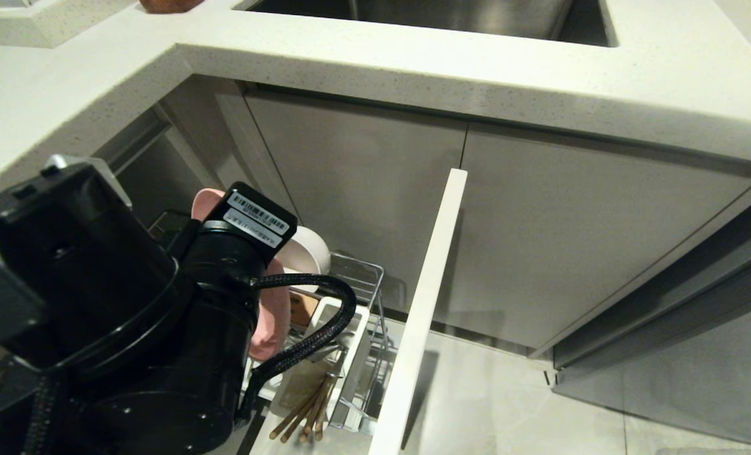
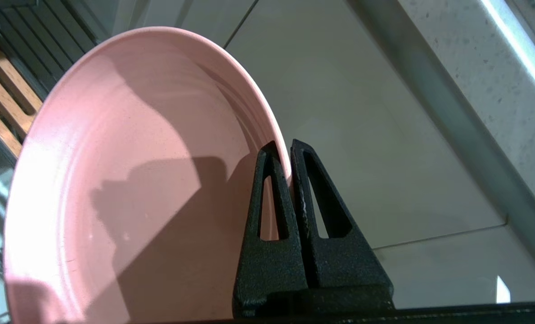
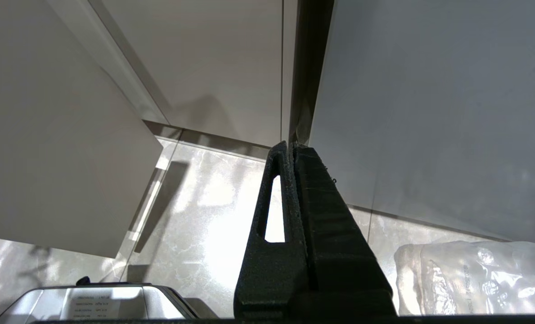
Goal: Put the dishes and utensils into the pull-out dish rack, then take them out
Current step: Pick up the plate and place it in the cupboard
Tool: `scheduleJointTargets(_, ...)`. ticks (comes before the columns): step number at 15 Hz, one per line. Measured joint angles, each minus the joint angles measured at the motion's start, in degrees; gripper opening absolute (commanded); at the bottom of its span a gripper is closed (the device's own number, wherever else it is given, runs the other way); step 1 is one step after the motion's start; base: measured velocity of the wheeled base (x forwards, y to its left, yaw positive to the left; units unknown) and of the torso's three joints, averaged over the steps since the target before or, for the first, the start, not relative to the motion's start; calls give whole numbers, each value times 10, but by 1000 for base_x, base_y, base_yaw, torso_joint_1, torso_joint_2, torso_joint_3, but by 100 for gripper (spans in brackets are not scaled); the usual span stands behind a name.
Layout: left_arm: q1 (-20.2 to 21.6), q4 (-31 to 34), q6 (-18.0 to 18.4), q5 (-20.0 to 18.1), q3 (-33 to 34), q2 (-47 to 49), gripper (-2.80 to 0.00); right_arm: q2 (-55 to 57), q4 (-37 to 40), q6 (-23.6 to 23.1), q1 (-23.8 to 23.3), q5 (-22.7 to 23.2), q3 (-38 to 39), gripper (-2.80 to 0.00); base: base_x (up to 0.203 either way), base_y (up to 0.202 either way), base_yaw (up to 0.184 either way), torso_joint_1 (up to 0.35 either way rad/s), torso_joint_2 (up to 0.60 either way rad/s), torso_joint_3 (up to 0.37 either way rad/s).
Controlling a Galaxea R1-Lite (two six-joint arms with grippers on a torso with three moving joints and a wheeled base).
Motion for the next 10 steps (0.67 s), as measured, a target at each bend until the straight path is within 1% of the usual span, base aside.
scheduleJointTargets(3, 6, -52, 2, 1, 11, 15, -280, 0, 0, 0, 0, 0, 0, -280, 0, 0, 0, 0, 0, 0)
scheduleJointTargets(6, 8, -69, 3, 1, 22, 24, -280, 0, 0, 0, 0, 0, 0, -280, 0, 0, 0, 0, 0, 0)
scheduleJointTargets(10, 8, -118, 3, 4, 36, 28, -280, 0, 0, 0, 0, 0, 0, -280, 0, 0, 0, 0, 0, 0)
